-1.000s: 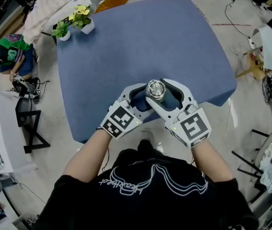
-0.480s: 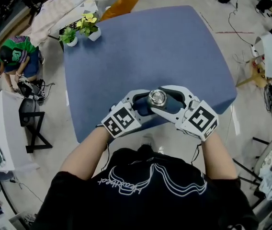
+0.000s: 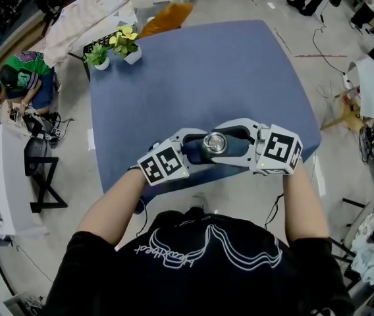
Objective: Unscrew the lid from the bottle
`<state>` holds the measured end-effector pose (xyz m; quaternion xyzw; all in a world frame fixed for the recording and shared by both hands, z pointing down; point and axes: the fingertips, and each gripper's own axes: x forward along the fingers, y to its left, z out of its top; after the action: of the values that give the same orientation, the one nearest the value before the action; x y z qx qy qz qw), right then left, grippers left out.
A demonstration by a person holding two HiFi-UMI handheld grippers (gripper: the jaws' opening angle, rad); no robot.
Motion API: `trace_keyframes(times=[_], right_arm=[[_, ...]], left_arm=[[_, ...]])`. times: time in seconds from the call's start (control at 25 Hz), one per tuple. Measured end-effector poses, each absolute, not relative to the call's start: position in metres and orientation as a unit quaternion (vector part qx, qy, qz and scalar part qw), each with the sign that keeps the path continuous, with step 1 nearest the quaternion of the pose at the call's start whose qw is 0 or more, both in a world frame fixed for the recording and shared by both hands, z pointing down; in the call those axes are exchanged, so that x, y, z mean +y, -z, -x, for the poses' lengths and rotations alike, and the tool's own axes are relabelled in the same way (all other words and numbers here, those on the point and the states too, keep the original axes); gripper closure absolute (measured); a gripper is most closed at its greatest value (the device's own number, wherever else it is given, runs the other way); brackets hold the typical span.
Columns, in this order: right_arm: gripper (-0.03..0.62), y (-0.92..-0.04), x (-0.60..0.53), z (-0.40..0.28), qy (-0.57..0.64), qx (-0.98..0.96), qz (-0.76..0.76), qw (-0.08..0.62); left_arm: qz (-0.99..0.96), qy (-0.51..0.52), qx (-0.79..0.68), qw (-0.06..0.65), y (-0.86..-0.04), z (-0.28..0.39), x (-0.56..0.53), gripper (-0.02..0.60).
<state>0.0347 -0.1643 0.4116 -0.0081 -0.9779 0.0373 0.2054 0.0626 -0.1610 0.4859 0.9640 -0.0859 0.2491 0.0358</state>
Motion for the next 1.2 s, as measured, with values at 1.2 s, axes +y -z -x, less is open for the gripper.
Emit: trace_keyframes(times=[1.2], right_arm=[[0.286,-0.401,-0.164,-0.034,-0.026,-0.964,-0.221,0.146]], left_arm=[[-0.957,-0.242,-0.151,0.05,-0.483,-0.059,-0.162,0.261]])
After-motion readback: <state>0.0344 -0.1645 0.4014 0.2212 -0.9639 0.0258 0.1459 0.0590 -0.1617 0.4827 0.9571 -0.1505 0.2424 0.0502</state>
